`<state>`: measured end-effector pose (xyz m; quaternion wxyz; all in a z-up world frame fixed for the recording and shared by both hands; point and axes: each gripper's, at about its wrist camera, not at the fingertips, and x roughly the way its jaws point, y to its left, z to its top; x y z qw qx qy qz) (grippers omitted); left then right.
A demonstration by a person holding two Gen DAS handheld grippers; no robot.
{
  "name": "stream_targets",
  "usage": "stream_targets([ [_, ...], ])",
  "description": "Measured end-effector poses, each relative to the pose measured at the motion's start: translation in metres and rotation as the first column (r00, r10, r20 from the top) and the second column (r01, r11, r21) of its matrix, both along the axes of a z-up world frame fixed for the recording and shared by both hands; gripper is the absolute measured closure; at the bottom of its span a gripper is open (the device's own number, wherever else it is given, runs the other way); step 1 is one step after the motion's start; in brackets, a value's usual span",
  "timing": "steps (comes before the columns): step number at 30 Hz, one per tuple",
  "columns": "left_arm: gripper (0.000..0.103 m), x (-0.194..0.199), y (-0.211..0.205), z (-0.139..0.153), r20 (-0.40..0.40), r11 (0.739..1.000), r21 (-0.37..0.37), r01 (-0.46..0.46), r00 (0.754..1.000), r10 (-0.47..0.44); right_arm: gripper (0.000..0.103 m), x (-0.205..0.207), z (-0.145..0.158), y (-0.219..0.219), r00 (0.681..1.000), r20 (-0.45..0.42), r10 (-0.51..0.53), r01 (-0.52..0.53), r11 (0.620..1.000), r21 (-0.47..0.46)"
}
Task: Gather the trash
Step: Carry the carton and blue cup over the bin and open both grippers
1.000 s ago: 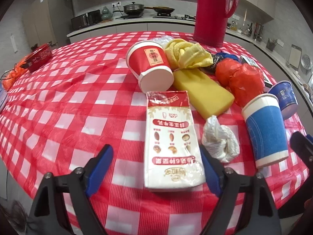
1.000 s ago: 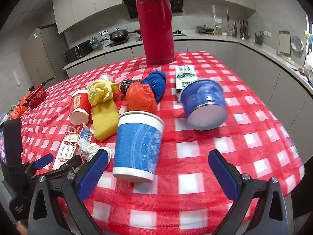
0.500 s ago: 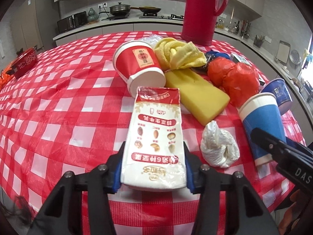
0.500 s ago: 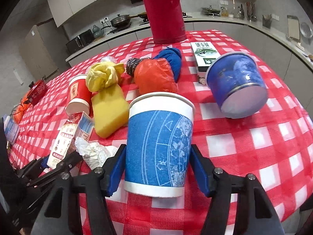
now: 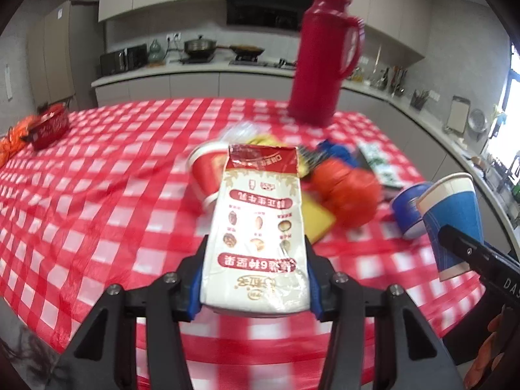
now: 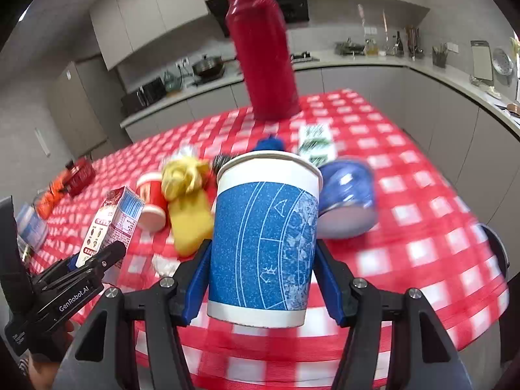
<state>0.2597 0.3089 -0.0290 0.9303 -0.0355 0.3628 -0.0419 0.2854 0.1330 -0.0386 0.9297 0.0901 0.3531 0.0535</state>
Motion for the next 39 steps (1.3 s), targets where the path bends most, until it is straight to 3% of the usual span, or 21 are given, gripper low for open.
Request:
stream_targets([
  [6, 0.052, -0.002, -0.075, 0.021, 0.041, 0.998, -0.018, 0.059, 0.997, -0.058, 0.041, -0.010, 0.022, -0.092, 0.996, 0.052, -0.069, 0.068, 0.998, 0.013],
  [12, 0.052, 0.005, -0.187, 0.022, 0.021, 0.979, -0.073, 0.191, 0.982, -0.190, 0.041, -0.023, 0.025, -0.214, 0.979, 0.042, -0.199, 0.199, 0.980, 0.005],
  [18, 0.052, 0.018, -0.318, 0.011, -0.014, 0.923, -0.123, 0.365, 0.929, -0.370, 0.041, -0.040, 0.008, -0.331, 0.945, -0.013, -0.328, 0.328, 0.945, -0.007],
  [24, 0.052, 0.020, -0.418, -0.020, -0.089, 0.879, -0.157, 0.451, 0.880, -0.467, 0.041, -0.047, -0.032, -0.426, 0.911, -0.094, -0.402, 0.403, 0.915, -0.005],
  [31, 0.052, 0.028, -0.484, -0.085, -0.238, 0.896, -0.123, 0.427, 0.864, -0.444, 0.041, -0.036, -0.098, -0.494, 0.898, -0.225, -0.378, 0.389, 0.921, 0.005],
  [39, 0.052, 0.037, -0.520, -0.150, -0.370, 0.922, -0.064, 0.383, 0.849, -0.378, 0.040, -0.010, -0.162, -0.526, 0.891, -0.335, -0.306, 0.332, 0.943, 0.023],
])
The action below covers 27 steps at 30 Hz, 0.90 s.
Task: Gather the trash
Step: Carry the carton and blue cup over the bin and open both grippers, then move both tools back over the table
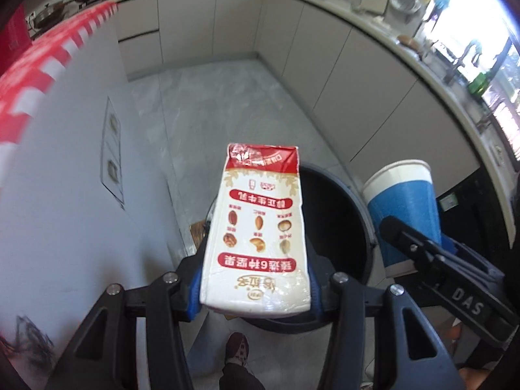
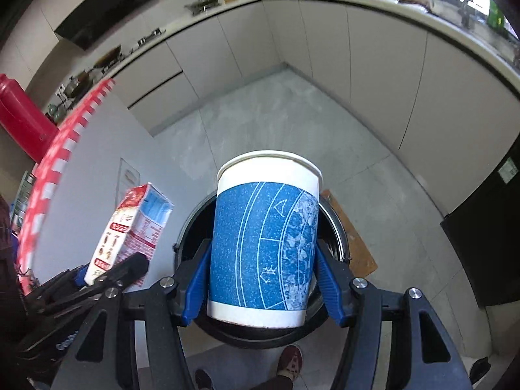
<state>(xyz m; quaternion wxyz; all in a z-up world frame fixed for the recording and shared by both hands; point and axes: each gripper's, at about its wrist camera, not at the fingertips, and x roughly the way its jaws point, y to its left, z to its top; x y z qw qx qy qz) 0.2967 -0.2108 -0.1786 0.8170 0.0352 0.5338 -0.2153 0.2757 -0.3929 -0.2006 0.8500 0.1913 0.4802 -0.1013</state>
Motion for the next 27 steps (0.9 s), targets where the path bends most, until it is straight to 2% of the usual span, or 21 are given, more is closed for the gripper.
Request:
stream_targets([
  [4, 0.049, 0.008, -0.015, -0.017, -0.058, 0.999, 0.039, -0.011, 0.998, 0.013, 0.037, 0.012, -0.019, -0.008, 0.998, -0.045, 0.039, -0.037, 0.999, 0.030],
  [5, 0.040, 0.009, -0.015, -0.018, -0.064, 0.998, 0.055, -0.017, 0.998, 0.020, 0.036, 0.014, -0.022, -0.008, 0.997, -0.061, 0.044, -0.042, 0.999, 0.025],
  [6, 0.030, 0.009, -0.014, -0.019, -0.072, 0.997, 0.071, -0.028, 0.997, 0.033, 0.029, 0.016, -0.023, -0.009, 0.996, -0.071, 0.045, -0.043, 0.999, 0.023],
  [7, 0.029, 0.011, -0.015, -0.019, -0.076, 0.996, 0.077, -0.042, 0.996, 0.048, 0.024, 0.015, -0.022, -0.012, 0.997, -0.068, 0.039, -0.037, 0.999, 0.024],
  [10, 0.028, 0.014, -0.017, -0.007, -0.065, 0.995, 0.076, -0.071, 0.995, 0.076, 0.021, 0.018, -0.011, -0.015, 0.998, -0.054, 0.021, -0.020, 1.000, 0.022],
  [15, 0.028, 0.006, -0.004, 0.035, -0.012, 0.995, 0.045, -0.084, 0.996, 0.085, 0.021, 0.018, 0.025, -0.017, 1.000, 0.002, -0.022, 0.022, 1.000, 0.018],
  [19, 0.028, -0.005, 0.014, 0.084, 0.074, 0.996, 0.018, -0.087, 0.994, 0.085, 0.021, 0.016, 0.065, -0.006, 0.996, 0.082, -0.029, 0.030, 0.999, -0.010],
  [23, 0.028, -0.014, 0.041, 0.126, 0.150, 0.995, -0.019, -0.099, 0.983, 0.101, 0.021, 0.014, 0.100, 0.021, 0.988, 0.153, -0.006, 0.012, 0.999, -0.040],
  [27, 0.028, -0.020, 0.079, 0.150, 0.219, 0.994, -0.045, -0.101, 0.970, 0.109, 0.021, 0.015, 0.127, 0.067, 0.978, 0.204, 0.033, -0.020, 0.998, -0.067],
])
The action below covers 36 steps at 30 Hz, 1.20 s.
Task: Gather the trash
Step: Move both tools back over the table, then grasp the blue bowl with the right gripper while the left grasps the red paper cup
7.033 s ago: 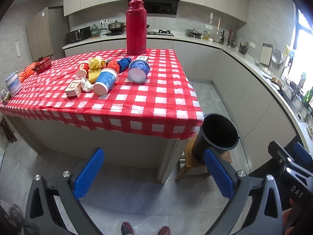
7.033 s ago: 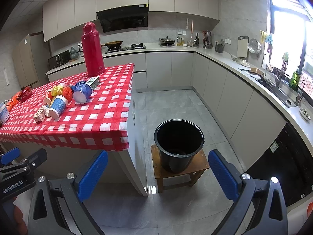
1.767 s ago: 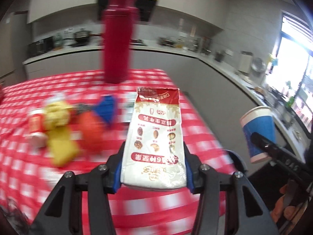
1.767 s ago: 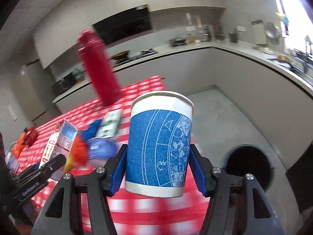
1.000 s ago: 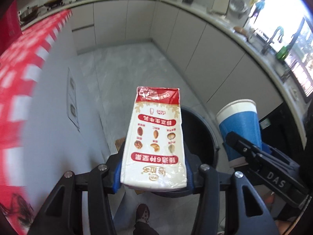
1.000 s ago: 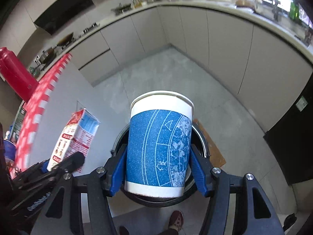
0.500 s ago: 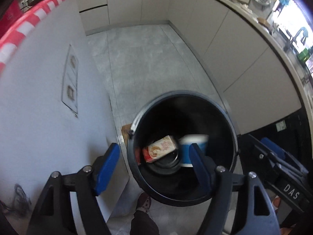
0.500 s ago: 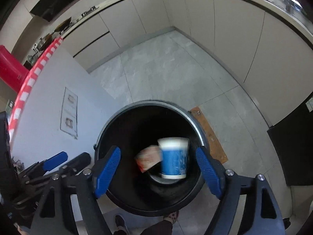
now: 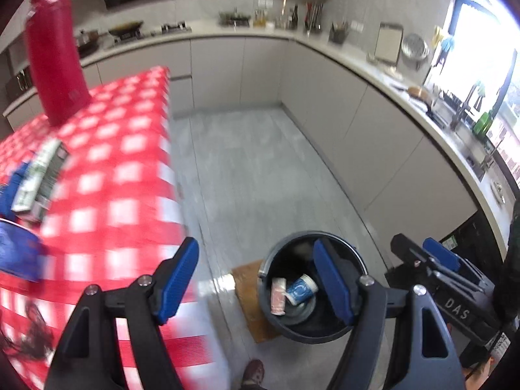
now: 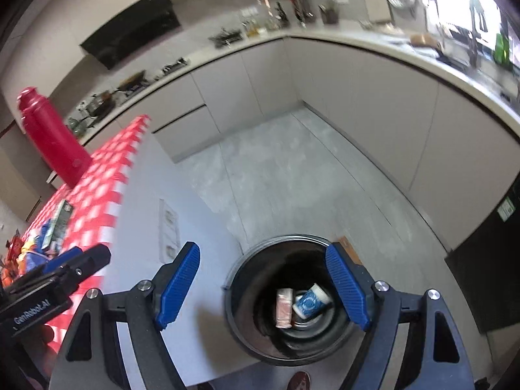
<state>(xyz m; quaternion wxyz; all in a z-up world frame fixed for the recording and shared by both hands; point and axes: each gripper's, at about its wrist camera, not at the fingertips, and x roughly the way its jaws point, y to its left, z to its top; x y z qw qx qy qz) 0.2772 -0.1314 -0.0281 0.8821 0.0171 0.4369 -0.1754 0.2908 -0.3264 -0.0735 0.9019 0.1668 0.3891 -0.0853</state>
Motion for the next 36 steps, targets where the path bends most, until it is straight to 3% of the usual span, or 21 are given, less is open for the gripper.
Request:
stream_targets([
  [9, 0.027, 0.003, 0.126, 0.015, 0.045, 0.993, 0.005, -0.116, 0.992, 0.116, 0.021, 0.007, 0.030, 0.131, 0.996, 0.042, 0.073, -0.073, 0.997, 0.018],
  [20, 0.024, 0.008, 0.249, 0.028, 0.109, 0.955, 0.028, -0.295, 0.951, 0.291, 0.021, 0.023, 0.056, 0.284, 0.975, 0.078, 0.209, -0.206, 0.978, -0.042],
  [26, 0.024, 0.011, 0.295, 0.024, 0.114, 0.937, 0.015, -0.350, 0.931, 0.346, 0.019, 0.032, 0.059, 0.330, 0.962, 0.080, 0.260, -0.256, 0.965, -0.050],
  [36, 0.024, 0.016, 0.333, 0.009, 0.098, 0.921, 0.014, -0.390, 0.917, 0.387, 0.015, 0.052, 0.043, 0.371, 0.949, 0.041, 0.313, -0.311, 0.949, -0.055],
])
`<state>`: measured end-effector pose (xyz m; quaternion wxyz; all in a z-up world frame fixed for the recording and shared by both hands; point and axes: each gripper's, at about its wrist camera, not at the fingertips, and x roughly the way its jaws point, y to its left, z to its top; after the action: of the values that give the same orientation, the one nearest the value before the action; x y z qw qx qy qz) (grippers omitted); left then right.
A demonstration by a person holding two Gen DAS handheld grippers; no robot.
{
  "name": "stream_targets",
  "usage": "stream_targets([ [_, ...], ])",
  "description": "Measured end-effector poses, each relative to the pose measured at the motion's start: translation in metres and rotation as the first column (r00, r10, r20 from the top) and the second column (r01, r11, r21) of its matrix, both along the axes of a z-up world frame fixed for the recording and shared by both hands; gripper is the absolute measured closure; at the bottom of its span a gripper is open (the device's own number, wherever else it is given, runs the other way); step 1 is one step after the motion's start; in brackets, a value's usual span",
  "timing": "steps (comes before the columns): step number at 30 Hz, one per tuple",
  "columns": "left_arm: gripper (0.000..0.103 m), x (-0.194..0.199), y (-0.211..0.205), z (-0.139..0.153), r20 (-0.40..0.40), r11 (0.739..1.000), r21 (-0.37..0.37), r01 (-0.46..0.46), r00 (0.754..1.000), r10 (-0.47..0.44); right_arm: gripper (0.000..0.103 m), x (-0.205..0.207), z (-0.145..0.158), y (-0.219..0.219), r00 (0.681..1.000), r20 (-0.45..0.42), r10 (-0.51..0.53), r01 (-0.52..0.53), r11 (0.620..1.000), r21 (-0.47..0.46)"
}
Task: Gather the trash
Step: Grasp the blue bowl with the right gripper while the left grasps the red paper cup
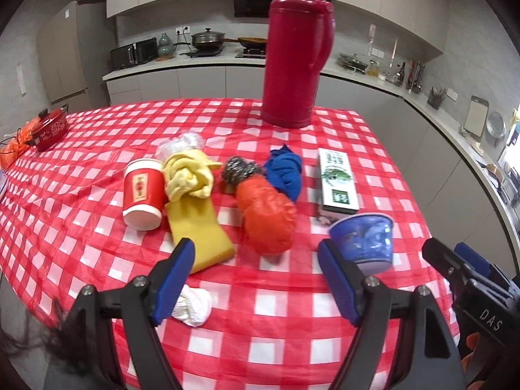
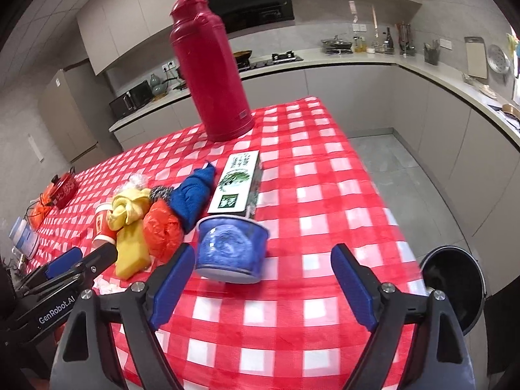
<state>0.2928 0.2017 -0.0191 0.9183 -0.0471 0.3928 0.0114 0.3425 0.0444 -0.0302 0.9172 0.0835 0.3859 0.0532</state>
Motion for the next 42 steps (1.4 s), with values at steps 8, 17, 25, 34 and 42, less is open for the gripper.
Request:
stream_targets([
  [8, 0.024, 0.012, 0.021, -0.012, -0.014, 1.000, 0.014, -0.015, 1.000, 0.016, 0.014, 0.027, -0.027, 0.022, 0.998, -0.055, 0.015, -0.015, 1.000, -0.003],
  [17, 0.024, 0.033, 0.037, -0.024, -0.028, 1.000, 0.028, -0.013, 1.000, 0.013, 0.014, 0.055, -0.058, 0.035, 0.992, -0.125, -0.002, 0.002, 1.000, -0.003],
  [25, 0.024, 0.047, 0.048, -0.027, -0.042, 1.000, 0.022, -0.007, 0.999, 0.008, 0.024, 0.060, -0.064, 0.041, 0.992, -0.127, -0.002, 0.000, 1.000, -0.015],
  [34, 0.024, 0.056, 0.084, -0.022, -0.028, 0.996, 0.027, -0.081, 0.996, 0.082, 0.024, 0.061, -0.016, 0.063, 1.000, 0.018, 0.002, -0.001, 1.000, -0.014],
  [42, 0.024, 0.068, 0.130, -0.031, -0.041, 0.989, 0.016, -0.146, 0.988, 0.147, 0.024, 0.071, -0.006, 0.099, 0.998, 0.054, 0.029, -0.029, 1.000, -0.012],
])
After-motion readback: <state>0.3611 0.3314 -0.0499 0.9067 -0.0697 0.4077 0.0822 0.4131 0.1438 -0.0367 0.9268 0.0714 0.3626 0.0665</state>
